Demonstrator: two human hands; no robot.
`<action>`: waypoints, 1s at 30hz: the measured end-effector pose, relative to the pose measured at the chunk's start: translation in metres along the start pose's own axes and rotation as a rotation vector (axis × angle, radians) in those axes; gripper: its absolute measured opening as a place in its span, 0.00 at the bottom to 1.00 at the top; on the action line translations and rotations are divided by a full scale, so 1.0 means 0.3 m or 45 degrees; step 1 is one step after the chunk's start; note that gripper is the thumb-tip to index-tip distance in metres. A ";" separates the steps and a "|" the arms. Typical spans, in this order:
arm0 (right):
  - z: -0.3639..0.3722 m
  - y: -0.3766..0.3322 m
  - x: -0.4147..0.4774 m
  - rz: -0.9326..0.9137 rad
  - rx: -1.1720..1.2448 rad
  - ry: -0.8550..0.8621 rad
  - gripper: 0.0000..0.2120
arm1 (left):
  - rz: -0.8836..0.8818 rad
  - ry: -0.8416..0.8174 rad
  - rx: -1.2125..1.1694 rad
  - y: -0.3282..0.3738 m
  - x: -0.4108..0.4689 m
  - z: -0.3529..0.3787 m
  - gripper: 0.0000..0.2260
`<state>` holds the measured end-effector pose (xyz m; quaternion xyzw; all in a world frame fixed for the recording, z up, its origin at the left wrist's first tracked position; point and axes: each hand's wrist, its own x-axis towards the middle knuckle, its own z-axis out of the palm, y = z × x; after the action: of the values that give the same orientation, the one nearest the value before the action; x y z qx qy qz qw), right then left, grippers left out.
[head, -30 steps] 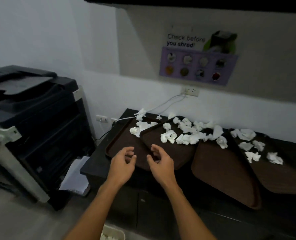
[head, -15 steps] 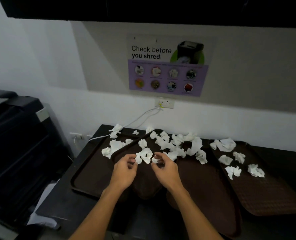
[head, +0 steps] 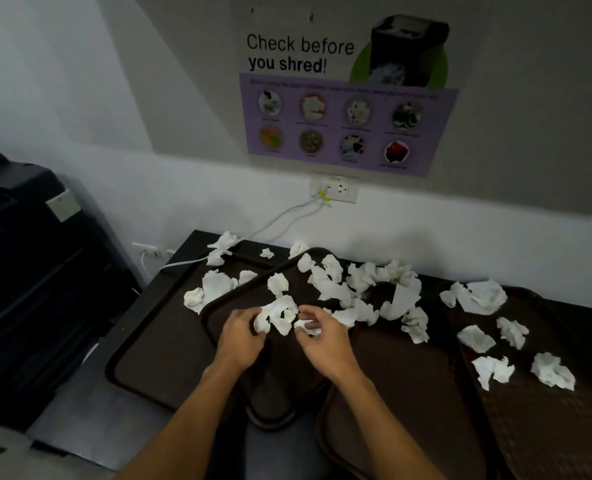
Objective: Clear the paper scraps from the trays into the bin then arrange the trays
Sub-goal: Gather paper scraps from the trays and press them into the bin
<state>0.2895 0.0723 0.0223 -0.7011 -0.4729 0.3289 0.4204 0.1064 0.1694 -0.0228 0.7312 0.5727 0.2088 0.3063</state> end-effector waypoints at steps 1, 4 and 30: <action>0.002 0.010 0.012 0.003 -0.002 -0.006 0.19 | 0.003 0.004 0.019 -0.011 0.017 0.017 0.24; 0.014 0.032 0.039 0.006 -0.026 -0.034 0.19 | -0.010 0.005 0.066 -0.033 0.048 0.060 0.25; 0.235 0.089 -0.005 -0.317 -0.442 -0.129 0.15 | -0.084 0.361 -0.214 -0.094 -0.138 -0.103 0.14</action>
<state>0.2387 0.0852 -0.0319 -0.6817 -0.6258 0.2228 0.3066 0.0557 0.1404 -0.0179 0.6468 0.6145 0.3470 0.2893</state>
